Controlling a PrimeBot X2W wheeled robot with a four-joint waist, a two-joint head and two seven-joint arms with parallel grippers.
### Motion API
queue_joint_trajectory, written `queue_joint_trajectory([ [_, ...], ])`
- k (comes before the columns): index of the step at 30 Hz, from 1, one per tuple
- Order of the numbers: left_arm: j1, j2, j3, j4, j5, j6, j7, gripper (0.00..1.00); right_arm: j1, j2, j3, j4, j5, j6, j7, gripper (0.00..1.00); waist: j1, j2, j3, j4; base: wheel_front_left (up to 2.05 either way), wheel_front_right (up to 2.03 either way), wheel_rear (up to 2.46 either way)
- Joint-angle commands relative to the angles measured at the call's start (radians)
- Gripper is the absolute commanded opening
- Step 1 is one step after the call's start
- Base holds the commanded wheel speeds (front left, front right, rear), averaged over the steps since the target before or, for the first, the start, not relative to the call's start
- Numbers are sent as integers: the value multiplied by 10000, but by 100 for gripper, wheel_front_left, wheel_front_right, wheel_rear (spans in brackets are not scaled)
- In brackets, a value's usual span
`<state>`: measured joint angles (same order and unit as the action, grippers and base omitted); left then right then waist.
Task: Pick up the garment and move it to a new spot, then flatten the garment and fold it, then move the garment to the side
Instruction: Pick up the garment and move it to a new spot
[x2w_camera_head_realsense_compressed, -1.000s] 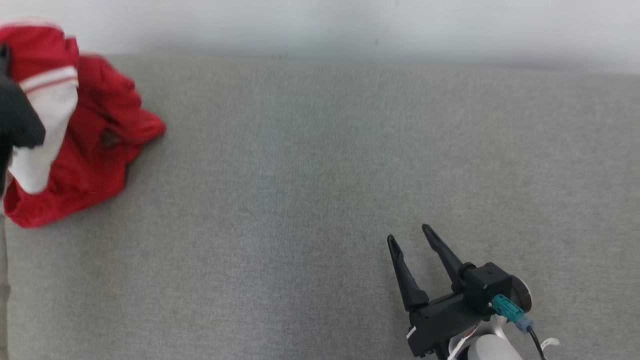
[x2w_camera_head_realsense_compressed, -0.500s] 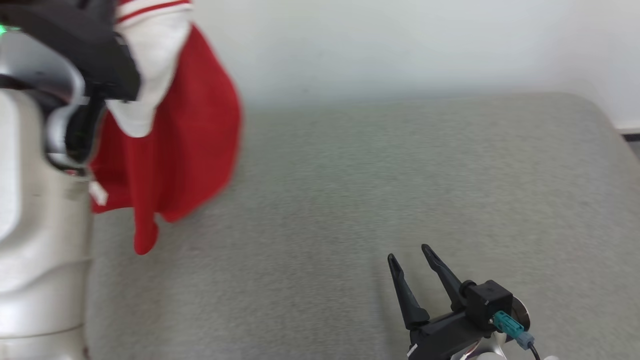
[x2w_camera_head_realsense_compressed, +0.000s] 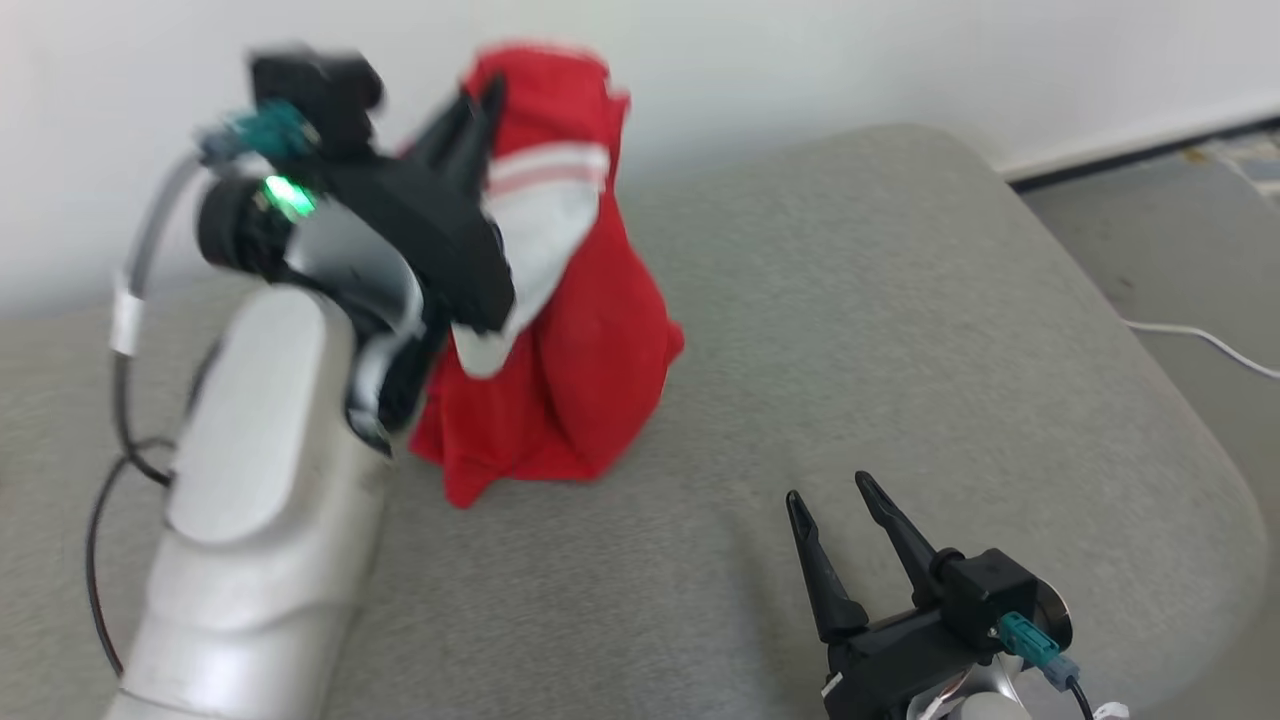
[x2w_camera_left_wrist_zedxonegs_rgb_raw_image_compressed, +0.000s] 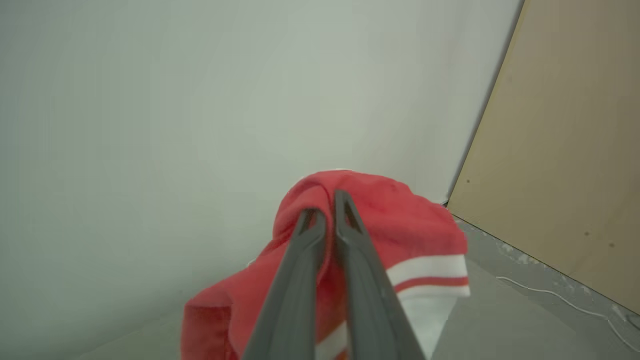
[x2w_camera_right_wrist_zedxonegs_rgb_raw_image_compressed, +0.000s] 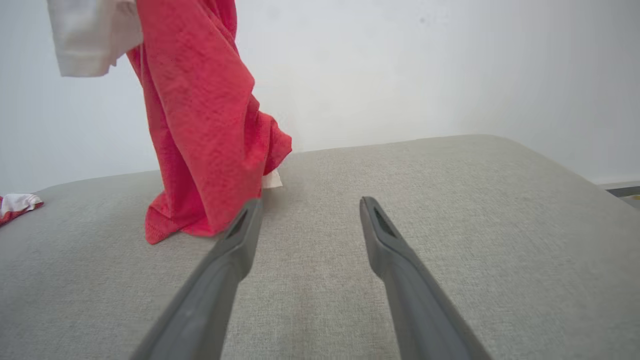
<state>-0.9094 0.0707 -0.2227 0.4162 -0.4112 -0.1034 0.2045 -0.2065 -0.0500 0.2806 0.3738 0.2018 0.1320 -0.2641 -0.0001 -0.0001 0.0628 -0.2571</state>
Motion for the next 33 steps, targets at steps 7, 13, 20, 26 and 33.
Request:
queue_joint_trajectory([
  [7,1229,-67,-960,2010,660,240,-454,0,-231,-4,-37,-134,246,-25,-5,100,1,1,1001,-1121,0,0,0],
  [13,1896,-109,-1242,2899,723,299,-1381,100,-205,-4,-408,-104,158,-25,-5,100,1,1,996,-734,0,0,0],
  [20,2873,-159,-887,2154,139,304,-4067,100,75,-7,-1316,-88,-155,-25,-5,100,1,1,592,279,0,0,0],
  [26,4377,46,-111,665,42,572,-4686,100,312,-7,-2030,-98,-501,-25,-4,100,1,1,220,1136,0,0,0],
  [33,6669,32,1376,-1753,695,487,-4690,100,590,-6,-2264,10,-654,-25,-6,100,1,1,-225,1856,0,0,0],
])
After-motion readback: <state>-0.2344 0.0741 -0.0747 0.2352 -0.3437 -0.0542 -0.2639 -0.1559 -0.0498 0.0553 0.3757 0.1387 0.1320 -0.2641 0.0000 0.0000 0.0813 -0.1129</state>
